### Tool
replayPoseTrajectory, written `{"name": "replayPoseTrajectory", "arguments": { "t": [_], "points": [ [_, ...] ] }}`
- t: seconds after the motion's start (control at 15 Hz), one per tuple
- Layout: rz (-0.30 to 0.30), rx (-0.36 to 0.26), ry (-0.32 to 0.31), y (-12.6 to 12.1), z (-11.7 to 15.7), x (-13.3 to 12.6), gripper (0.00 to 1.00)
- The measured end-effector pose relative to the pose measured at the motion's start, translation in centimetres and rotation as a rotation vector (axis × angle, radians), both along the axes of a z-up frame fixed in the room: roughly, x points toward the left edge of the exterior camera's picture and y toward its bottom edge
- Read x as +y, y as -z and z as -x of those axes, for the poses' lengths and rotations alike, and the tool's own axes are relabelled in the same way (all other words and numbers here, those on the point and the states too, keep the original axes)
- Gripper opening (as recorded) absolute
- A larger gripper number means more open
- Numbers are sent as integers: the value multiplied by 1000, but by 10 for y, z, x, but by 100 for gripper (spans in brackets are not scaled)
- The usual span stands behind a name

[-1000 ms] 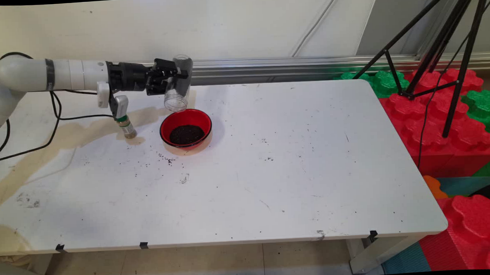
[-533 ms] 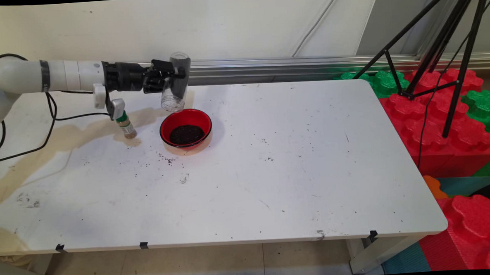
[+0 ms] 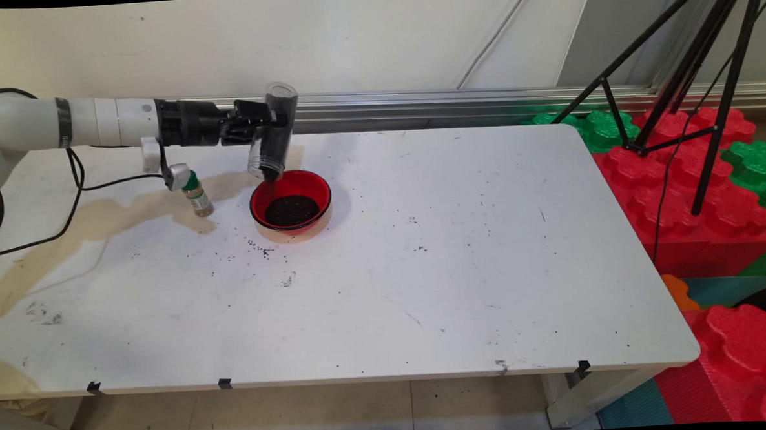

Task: Pour the black seasoning powder in the red bowl

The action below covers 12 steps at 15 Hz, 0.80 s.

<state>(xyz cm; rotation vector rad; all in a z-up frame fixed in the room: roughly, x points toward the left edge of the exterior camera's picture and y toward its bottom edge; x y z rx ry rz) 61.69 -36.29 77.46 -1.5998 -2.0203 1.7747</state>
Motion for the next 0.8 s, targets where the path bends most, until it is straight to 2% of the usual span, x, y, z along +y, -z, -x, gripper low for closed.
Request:
{"name": "replayPoseTrajectory", "arguments": {
  "t": [0.8],
  "points": [
    [85, -83, 75, 0, 11, 3, 0]
  ]
}}
